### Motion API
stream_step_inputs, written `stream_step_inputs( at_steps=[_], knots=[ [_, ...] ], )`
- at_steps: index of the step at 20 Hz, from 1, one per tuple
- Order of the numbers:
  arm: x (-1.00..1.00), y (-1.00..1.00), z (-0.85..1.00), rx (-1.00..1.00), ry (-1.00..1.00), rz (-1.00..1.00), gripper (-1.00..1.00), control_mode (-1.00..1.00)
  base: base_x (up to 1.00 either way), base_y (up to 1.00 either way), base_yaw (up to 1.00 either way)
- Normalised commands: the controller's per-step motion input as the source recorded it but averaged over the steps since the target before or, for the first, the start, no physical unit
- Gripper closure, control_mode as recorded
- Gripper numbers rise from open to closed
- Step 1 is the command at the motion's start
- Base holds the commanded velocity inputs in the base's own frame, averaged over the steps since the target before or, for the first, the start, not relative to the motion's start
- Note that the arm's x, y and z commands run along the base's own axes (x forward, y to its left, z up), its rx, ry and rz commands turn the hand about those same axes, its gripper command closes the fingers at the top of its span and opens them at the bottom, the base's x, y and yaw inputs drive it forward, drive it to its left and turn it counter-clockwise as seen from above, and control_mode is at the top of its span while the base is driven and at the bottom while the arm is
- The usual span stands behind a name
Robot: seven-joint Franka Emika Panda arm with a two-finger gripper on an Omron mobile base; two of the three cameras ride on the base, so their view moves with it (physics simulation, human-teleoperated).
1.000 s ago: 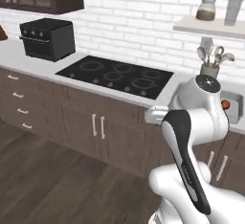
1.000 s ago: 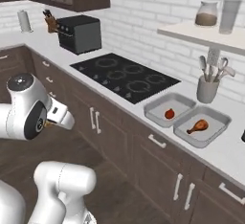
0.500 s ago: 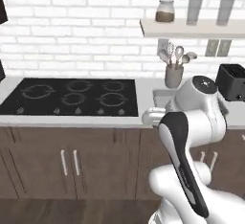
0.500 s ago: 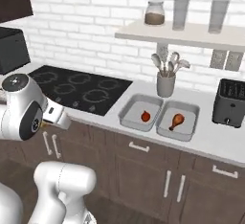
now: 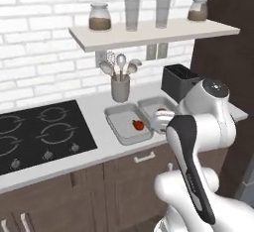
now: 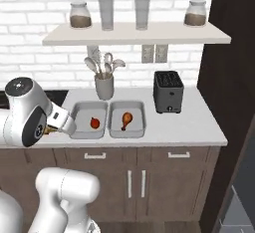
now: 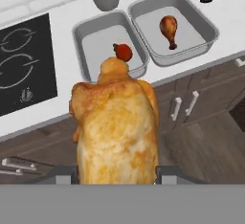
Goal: Place one tomato and one chicken drumstick in each tupperware on the nearby counter, to pack two identical lunches.
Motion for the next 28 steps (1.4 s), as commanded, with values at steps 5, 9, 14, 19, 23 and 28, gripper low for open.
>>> stream_step_inputs(
  at_steps=[5, 9, 14, 19, 23, 28],
  knots=[
    [0.0, 0.0, 0.0, 0.0, 0.0, 0.0, 1.0, 1.0, 0.92, 0.0, -0.03],
    [0.0, 0.0, 0.0, 0.0, 0.0, 0.0, 1.0, 1.0, 0.77, 0.05, 0.0],
    [0.73, 0.11, -0.8, -0.1, 0.29, 0.0, 1.0, -1.0, 0.17, 0.02, 0.0],
    [0.82, 0.11, -0.98, -0.05, 0.15, 0.0, 1.0, -1.0, 0.0, 0.0, 0.0],
    [0.86, 0.18, -0.91, 0.0, 0.0, 0.0, 1.0, -1.0, 0.0, 0.0, 0.0],
    [1.0, 0.21, -0.74, 0.0, 0.0, 0.0, 1.0, -1.0, 0.0, 0.0, 0.0]
  ],
)
